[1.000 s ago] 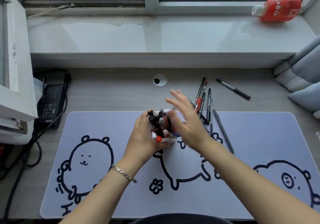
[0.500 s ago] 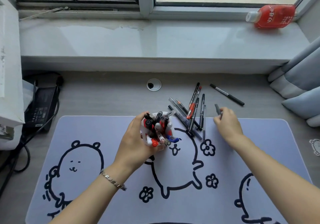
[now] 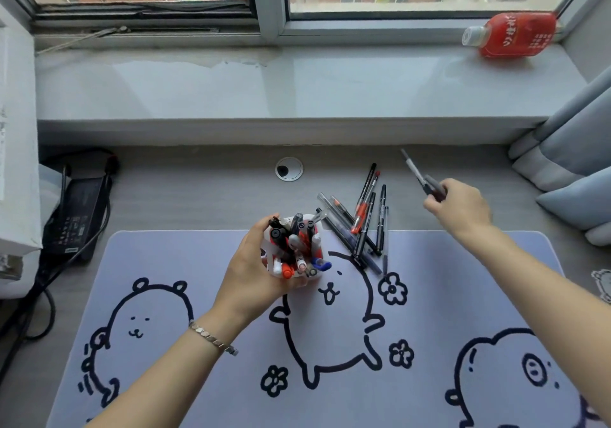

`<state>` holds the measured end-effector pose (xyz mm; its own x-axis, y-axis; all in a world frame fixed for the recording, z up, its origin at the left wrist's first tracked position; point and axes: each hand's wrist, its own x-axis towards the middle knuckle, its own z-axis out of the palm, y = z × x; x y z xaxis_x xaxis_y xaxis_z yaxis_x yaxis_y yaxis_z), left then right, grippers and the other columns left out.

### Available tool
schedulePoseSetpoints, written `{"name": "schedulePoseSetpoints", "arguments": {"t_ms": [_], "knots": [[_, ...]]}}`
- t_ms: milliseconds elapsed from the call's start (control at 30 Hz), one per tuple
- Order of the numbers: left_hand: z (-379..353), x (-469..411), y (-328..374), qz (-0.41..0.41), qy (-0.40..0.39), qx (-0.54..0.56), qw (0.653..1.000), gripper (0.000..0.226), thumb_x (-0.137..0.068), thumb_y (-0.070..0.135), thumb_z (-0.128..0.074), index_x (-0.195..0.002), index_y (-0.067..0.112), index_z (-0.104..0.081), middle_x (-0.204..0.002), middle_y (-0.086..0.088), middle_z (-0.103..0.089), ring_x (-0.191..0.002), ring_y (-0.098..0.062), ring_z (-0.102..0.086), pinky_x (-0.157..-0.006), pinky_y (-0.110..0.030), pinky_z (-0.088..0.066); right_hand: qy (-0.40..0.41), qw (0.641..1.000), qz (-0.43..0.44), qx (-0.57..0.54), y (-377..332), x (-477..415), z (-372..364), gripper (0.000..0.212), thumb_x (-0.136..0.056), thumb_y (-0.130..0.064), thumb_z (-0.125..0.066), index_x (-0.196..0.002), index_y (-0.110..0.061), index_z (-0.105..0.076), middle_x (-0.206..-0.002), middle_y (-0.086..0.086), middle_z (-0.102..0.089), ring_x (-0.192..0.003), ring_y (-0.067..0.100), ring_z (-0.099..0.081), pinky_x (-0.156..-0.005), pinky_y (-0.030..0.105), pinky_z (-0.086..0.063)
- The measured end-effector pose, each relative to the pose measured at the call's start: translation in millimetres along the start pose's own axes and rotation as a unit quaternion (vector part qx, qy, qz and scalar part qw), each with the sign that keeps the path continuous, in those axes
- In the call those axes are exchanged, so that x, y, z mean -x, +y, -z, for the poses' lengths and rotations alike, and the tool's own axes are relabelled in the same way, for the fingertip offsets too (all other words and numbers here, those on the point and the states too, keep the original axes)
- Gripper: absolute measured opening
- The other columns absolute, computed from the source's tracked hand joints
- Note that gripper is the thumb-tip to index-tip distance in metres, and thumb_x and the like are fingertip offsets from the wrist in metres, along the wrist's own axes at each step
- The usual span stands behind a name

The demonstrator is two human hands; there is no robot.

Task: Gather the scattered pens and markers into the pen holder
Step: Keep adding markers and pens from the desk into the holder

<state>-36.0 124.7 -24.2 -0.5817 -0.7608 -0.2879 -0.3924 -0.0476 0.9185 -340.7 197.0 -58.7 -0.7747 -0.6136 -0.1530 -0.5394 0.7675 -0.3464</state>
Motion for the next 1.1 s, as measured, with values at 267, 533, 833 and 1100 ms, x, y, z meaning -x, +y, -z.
{"name": "schedulePoseSetpoints", "arguments": {"t_ms": [267,533,833,1100], "knots": [[8,-3,-16,0.032,0.010,-0.027,0.999,0.086,-0.054,0.006,-0.086,-0.119,0.040,-0.042,-0.112,0.010,-0.059,-0.091,-0.011,-0.065,-0.080,-0.032,-0.056,-0.104,0.947,0.251,-0.172,-79,108,97,0.007,-0.074,-0.012,-0.062,-0.072,-0.014,-0.068,-0.051,-0.009,-0.056,-0.054,0.010,-0.050,-0.048,0.012,-0.036],[9,-3,-13,0.028,0.010,-0.035,0.999,0.081,-0.053,0.012,-0.086,-0.112,0.042,-0.041,-0.111,0.010,-0.058,-0.094,-0.007,-0.060,-0.073,-0.009,-0.046,-0.161,0.943,0.292,0.012,-139,118,41,0.034,-0.086,-0.027,-0.048,-0.056,-0.016,-0.036,-0.053,0.000,-0.038,-0.055,0.022,-0.039,-0.051,0.033,-0.030],[6,-8,-18,0.006,0.039,-0.036,0.999,0.074,-0.048,0.027,-0.084,-0.109,0.036,-0.045,-0.108,0.012,-0.057,-0.100,-0.011,-0.058,-0.087,-0.032,-0.051,-0.161,0.958,0.229,-0.066,-152,119,-13,0.062,-0.090,-0.052,-0.032,-0.142,-0.023,-0.013,-0.128,0.006,-0.029,-0.115,0.025,-0.044,-0.086,0.035,-0.041],[7,-9,-25,-0.003,0.046,-0.022,0.999,0.073,-0.049,0.017,-0.088,-0.107,0.034,-0.048,-0.111,0.011,-0.057,-0.103,-0.012,-0.059,-0.091,-0.032,-0.050,-0.043,0.806,0.150,-0.572,-122,107,25,0.016,-0.093,-0.033,-0.040,-0.105,-0.034,-0.049,-0.068,-0.009,-0.042,-0.060,0.006,-0.043,-0.070,0.025,-0.047]]}}
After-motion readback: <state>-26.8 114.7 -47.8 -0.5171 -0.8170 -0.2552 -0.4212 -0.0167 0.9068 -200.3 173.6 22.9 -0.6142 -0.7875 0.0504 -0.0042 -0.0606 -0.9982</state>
